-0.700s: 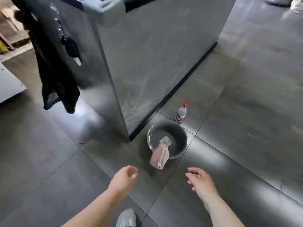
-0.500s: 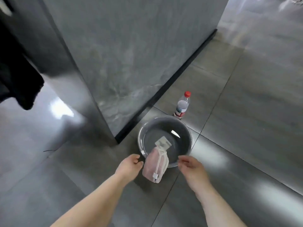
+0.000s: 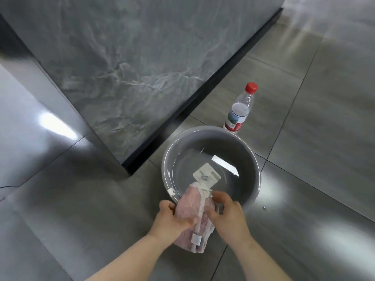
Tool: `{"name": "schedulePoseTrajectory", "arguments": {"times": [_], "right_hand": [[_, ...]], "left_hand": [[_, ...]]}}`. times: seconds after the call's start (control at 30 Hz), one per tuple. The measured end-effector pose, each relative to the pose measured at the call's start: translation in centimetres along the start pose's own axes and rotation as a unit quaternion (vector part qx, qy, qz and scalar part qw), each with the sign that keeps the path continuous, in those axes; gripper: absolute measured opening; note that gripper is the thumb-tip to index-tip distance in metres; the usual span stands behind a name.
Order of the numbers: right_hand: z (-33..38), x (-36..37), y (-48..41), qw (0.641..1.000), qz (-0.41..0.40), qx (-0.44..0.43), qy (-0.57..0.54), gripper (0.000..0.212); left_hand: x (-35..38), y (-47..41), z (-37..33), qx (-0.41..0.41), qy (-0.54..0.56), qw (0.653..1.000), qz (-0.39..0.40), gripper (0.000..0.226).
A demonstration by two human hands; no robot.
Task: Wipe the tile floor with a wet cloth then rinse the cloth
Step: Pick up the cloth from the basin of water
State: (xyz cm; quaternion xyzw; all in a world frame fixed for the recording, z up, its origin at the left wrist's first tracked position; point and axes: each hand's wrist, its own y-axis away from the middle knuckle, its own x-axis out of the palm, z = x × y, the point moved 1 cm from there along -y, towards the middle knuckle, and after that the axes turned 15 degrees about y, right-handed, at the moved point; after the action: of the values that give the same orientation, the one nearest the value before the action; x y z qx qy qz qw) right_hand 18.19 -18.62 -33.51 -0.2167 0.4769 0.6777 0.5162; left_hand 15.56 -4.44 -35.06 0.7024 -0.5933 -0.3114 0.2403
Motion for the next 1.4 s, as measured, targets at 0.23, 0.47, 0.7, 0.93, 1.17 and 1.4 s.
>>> {"name": "schedulePoseTrajectory", "arguments": {"times": [0.23, 0.47, 0.7, 0.93, 1.17, 1.4], "right_hand": [[-0.2, -0.1, -0.7, 0.996, -0.012, 0.018, -0.089, 0.055], [1.4, -2.4, 0.9, 0.888, 0.107, 0.081, -0.44, 0.052], [3.2, -10.3, 8.9, 0.844, 0.183, 0.102, -0.494, 0.01], [8.8, -26.6, 21.4, 0.822, 0.052, 0.166, -0.542, 0.022], [9.3, -39.6, 37.1, 0.821, 0.105, 0.096, -0.553, 0.082], [5.6, -43.1, 53.8, 0.924, -0.053, 0.131, -0.355, 0.068]], "left_hand": [[-1.1, 0.0, -1.3, -0.045, 0.013, 0.991, 0.125, 0.014], [-1.6, 3.2, -5.0, 0.079, 0.026, 0.987, 0.137, 0.013], [-0.8, 13.9, -9.8, 0.02, 0.061, 0.981, 0.184, 0.015], [-1.4, 31.4, -18.3, -0.024, 0.046, 0.98, 0.194, 0.05], [-3.5, 47.6, -26.9, 0.049, 0.162, 0.973, 0.154, 0.053], [2.5, 59.0, -28.8, 0.132, -0.201, 0.868, 0.435, 0.026]]}}
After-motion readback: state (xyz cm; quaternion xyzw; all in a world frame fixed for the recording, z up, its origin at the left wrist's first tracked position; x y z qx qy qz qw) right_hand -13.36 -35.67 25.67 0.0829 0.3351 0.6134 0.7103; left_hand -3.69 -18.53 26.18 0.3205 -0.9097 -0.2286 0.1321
